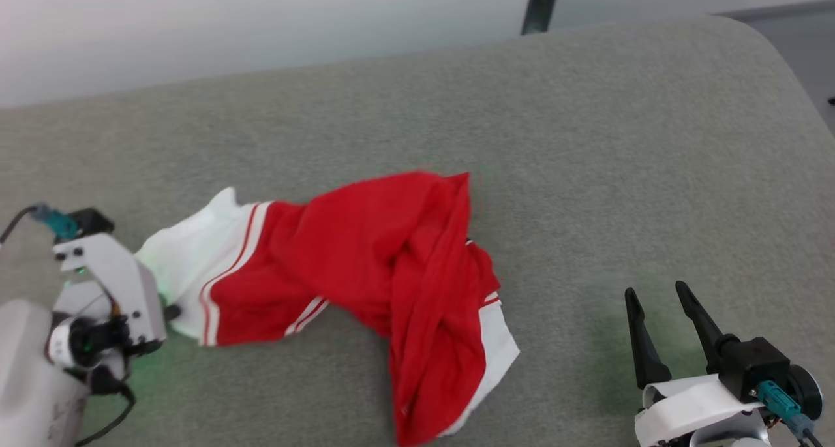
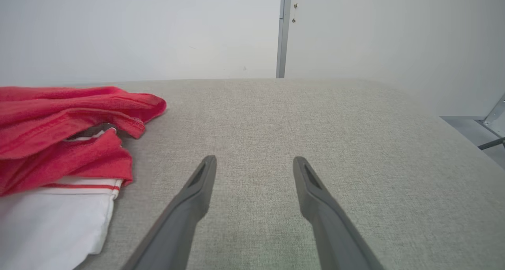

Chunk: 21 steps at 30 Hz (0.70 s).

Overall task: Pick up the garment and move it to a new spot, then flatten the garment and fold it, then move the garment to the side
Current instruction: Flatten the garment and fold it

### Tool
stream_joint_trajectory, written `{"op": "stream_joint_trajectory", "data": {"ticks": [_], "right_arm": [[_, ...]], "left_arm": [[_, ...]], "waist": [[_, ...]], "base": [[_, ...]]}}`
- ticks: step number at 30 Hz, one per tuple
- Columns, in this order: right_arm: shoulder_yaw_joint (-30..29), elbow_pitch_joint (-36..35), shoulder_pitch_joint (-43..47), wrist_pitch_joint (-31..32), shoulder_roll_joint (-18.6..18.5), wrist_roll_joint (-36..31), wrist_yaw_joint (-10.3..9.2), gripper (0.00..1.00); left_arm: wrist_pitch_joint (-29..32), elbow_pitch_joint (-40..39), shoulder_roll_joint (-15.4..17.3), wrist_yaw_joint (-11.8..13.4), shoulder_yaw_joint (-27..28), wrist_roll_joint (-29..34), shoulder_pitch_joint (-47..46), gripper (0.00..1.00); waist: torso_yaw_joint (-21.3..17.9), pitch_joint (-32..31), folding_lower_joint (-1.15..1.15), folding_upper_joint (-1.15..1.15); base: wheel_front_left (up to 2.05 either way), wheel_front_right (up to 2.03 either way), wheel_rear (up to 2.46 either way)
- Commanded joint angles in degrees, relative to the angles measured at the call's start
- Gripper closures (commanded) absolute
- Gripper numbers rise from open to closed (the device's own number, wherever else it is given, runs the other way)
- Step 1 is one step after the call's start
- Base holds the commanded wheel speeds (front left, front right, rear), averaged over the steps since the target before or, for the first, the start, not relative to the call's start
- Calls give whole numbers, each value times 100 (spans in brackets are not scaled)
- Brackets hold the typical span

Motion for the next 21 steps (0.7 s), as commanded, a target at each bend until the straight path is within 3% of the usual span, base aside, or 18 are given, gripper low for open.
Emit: {"op": "stream_joint_trajectory", "data": {"ticks": [1, 11, 14, 17, 18, 21], "right_arm": [[-29, -5, 101, -14, 12, -26, -6, 0], [-43, -60, 167, 89, 11, -87, -6, 0], [-6, -61, 171, 120, 12, -70, -6, 0], [60, -56, 178, 161, 11, -59, -6, 0], [88, -59, 183, 181, 10, -55, -6, 0], [173, -65, 232, 264, -9, -28, -6, 0]], "left_arm": [[37, 36, 96, 65, -21, 103, 198, 100], [118, -649, 587, 334, 91, 165, 723, 100], [15, -791, 578, 368, 144, 86, 898, 100], [-196, -905, 483, 356, 187, 58, 1026, 50], [-284, -929, 468, 328, 177, 92, 1058, 0], [-545, -984, 362, 220, 170, 86, 1164, 0]], "waist": [[176, -148, 0, 0], [568, -395, 0, 0], [648, -456, 0, 0], [711, -538, 0, 0], [728, -577, 0, 0], [770, -730, 0, 0]], "base": [[0, 0, 0], [0, 0, 0], [0, 0, 0], [0, 0, 0], [0, 0, 0], [0, 0, 0]]}}
